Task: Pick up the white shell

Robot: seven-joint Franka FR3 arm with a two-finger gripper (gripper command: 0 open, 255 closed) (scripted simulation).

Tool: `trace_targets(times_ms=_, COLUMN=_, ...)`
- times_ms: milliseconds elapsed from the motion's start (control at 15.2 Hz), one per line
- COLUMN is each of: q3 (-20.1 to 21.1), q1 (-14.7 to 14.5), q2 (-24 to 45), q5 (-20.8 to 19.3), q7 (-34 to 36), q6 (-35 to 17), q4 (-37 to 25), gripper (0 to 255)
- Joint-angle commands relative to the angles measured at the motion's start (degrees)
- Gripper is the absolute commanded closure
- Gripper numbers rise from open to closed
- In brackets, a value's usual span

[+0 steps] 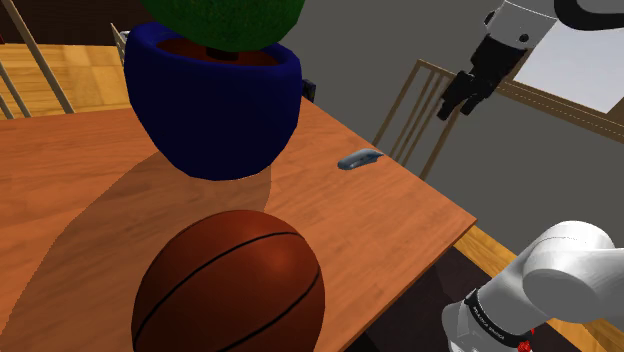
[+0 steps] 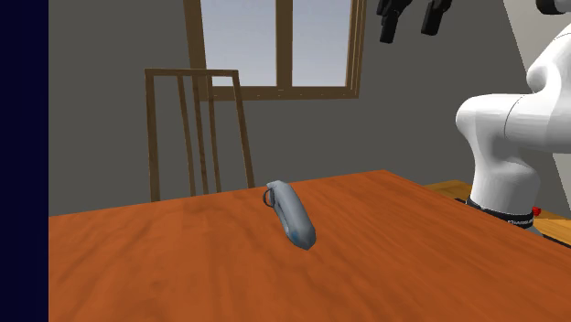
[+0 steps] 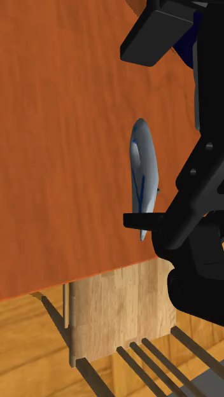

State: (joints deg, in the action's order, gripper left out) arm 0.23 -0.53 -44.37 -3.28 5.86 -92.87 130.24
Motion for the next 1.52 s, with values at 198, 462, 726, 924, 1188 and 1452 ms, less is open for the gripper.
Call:
trace_targets(times_ms=198, q3=1.6, q1=2.01, q2=4.58, q5=1.76, q7=7.45, q6=-4.65, q4=1.02, gripper=0)
trace_targets(times_ms=462, q3=3.38, q1=4.53, q2=11.44, q5=3.75, q7=17.03, q6=-10.7, q4=1.33, gripper=0)
trace_targets(times_ms=726, q3=4.69, q1=6.89, q2=18.87, q5=5.36, q7=26.2, q6=-16.48, q4=0.62, gripper=0)
trace_targets(times_ms=924, q3=5.28, q1=8.46, q2=24.66, q5=6.35, q7=32.81, q6=-20.58, q4=-0.45, gripper=0)
trace_targets(times_ms=1188, q3=5.51, q1=10.31, q2=32.46, q5=7.53, q7=41.21, q6=-25.7, q4=-2.45, gripper=0)
trace_targets(times_ms=1452, q3=5.05, q1=11.76, q2=40.19, q5=8.77, q7=49.05, q6=-30.43, q4=-4.91, gripper=0)
